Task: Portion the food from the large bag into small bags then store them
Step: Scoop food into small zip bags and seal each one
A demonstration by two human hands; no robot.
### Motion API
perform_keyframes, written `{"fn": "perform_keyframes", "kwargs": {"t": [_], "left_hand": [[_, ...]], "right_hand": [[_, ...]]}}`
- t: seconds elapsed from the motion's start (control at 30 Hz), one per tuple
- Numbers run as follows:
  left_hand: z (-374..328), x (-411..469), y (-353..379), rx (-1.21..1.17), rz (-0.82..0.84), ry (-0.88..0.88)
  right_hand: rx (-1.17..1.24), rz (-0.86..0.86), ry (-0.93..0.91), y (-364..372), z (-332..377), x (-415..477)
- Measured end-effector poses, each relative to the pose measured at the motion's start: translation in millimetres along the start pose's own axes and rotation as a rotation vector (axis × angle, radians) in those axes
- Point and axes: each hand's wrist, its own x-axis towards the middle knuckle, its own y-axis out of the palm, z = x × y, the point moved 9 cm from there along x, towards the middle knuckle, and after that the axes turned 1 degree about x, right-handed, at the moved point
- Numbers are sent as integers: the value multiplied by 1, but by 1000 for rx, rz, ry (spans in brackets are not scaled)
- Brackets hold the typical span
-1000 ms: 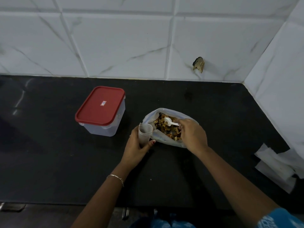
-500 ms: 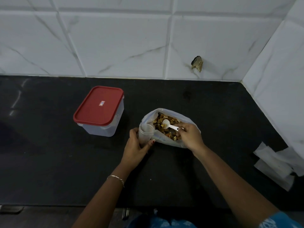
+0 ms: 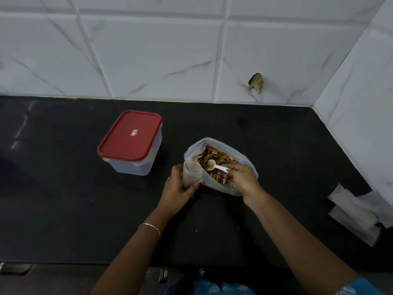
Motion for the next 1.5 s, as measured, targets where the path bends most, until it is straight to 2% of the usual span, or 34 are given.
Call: {"fn": "perform_keyframes", "kwargs": {"t": [0.1,0.2,0.43,0.57,0.67,0.8,0.9,1.1,1.13,1.2,1.37,1.5], "left_hand": [[-1,-1,0,-40,5,-17],[-2,-3,-1,-82,-10,-32],[-3,-4,-3,-154,-42,-25],[-4,-5,-1,-189,-34,-14],[-4,-5,-1,-187,-41,-11],[-9,-7,-3,-199,-82,-8],[-10,-11,-4,-223,-93,-22],[-8,-15,-4,-249,-92,-44],[-8,-15,-4,-250,-90,-47],[-7,-15,-4,-262,-87,-57],[-7,-15,-3,-244,-93,-68],[-6,-14,-1,-233,-94,-65]], "right_hand": [[66,14,79,-3,-1,-5],[97,8,84,-8,3,-8],[185,69,20,-15,19,-26],[111,107,-78,-6,36,-41],[-77,91,-272,4,55,-52],[-667,-43,-807,24,85,-81],[-991,-95,-1061,44,82,-90],[-1166,-227,-1332,50,78,-113],[-1158,-238,-1338,49,78,-114],[-1049,-193,-1237,44,79,-110],[-439,-56,-750,17,64,-78],[-141,55,-480,9,44,-65]]}}
